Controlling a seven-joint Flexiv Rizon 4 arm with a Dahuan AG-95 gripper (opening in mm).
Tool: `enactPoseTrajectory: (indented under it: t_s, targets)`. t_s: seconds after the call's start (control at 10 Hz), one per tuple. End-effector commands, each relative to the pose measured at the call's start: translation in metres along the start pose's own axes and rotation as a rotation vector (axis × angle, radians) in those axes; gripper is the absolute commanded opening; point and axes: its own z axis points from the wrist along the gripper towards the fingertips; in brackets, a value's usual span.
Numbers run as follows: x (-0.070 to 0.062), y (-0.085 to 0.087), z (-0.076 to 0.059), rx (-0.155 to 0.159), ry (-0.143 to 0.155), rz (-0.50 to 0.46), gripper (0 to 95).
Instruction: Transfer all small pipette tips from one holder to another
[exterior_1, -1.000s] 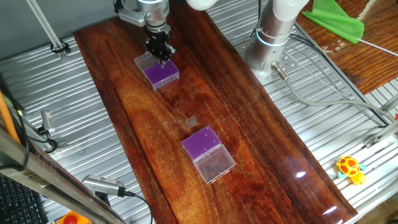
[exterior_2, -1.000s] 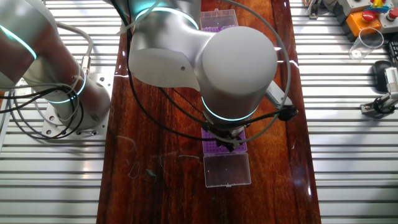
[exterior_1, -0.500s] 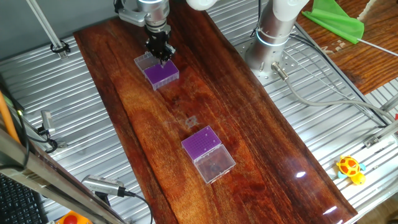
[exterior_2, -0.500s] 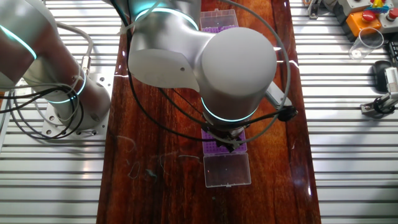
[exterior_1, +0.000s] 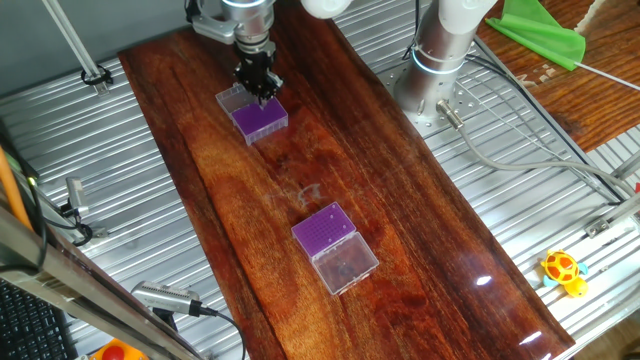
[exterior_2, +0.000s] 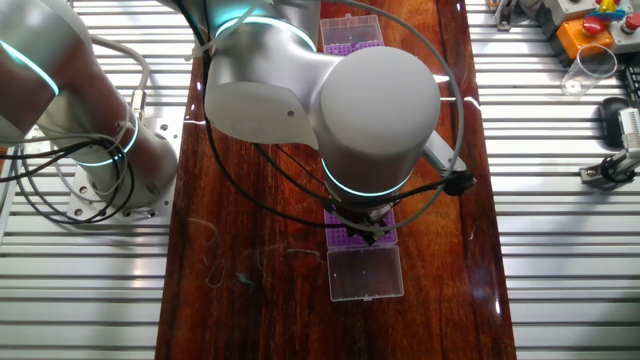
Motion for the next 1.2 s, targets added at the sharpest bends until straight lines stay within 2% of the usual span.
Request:
enactPoseTrajectory:
  t_s: [0.1, 0.3, 0.4, 1.0, 1.2]
  targets:
    - [-0.0005, -0.0005, 0.0027, 0.003, 0.001, 0.000, 0.0]
    - [-0.0007, -0.0001, 0.0054, 0.005, 0.005, 0.002, 0.0]
    - [-0.0007, 0.0000, 0.0057, 0.004, 0.006, 0.001, 19.0]
    - [-0.0011, 0.0002, 0.0050, -0.004, -0.002, 0.005, 19.0]
    - [-0.0094, 0.0084, -0.0005, -0.004, -0.001, 0.005, 19.0]
